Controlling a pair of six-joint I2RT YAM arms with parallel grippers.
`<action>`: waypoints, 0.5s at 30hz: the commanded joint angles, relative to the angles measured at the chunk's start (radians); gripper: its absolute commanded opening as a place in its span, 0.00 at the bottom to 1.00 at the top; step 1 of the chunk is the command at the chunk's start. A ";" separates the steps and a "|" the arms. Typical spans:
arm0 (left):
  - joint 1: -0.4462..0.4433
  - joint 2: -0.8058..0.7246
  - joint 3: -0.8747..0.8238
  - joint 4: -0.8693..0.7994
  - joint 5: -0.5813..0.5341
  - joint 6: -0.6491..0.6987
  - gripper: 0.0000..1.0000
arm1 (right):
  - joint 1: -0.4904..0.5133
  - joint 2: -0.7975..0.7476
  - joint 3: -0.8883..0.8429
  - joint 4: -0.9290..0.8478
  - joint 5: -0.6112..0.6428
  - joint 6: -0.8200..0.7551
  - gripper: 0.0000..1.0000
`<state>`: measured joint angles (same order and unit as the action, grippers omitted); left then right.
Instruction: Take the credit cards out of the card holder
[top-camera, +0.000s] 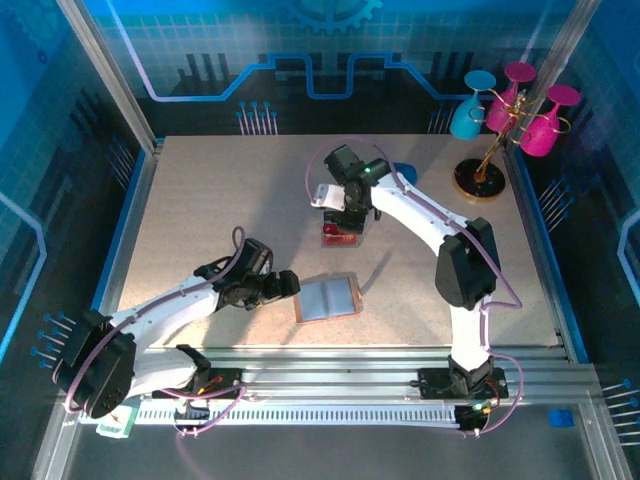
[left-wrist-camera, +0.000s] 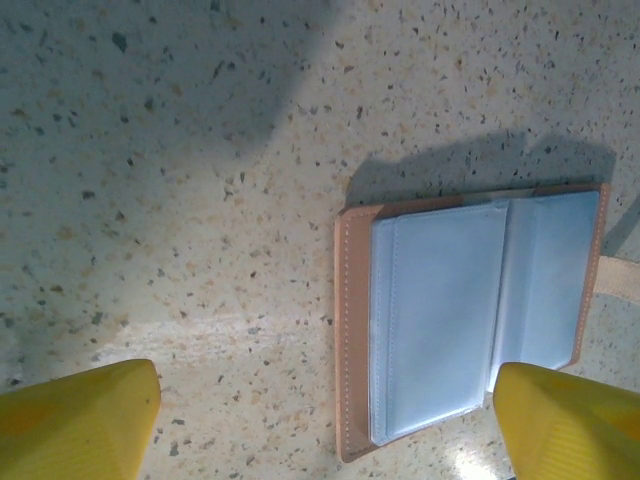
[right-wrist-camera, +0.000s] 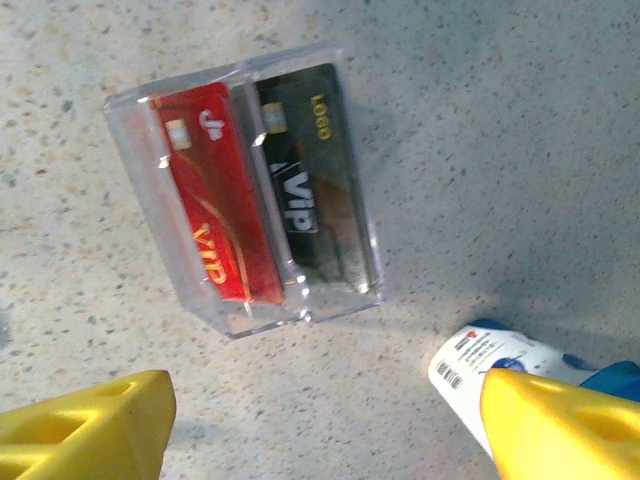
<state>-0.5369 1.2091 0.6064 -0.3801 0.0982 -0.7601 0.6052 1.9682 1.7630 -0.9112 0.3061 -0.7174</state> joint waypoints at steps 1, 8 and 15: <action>0.021 0.017 0.046 -0.050 -0.039 0.059 0.96 | 0.008 -0.082 -0.087 0.051 0.024 0.058 1.00; 0.061 0.045 0.113 -0.083 -0.074 0.137 0.99 | -0.001 -0.242 -0.310 0.173 0.054 0.110 1.00; 0.108 0.072 0.153 -0.087 -0.219 0.243 0.99 | -0.063 -0.392 -0.575 0.410 0.073 0.215 1.00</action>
<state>-0.4515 1.2629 0.7326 -0.4393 -0.0319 -0.5961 0.5743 1.6245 1.2610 -0.6395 0.3569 -0.5751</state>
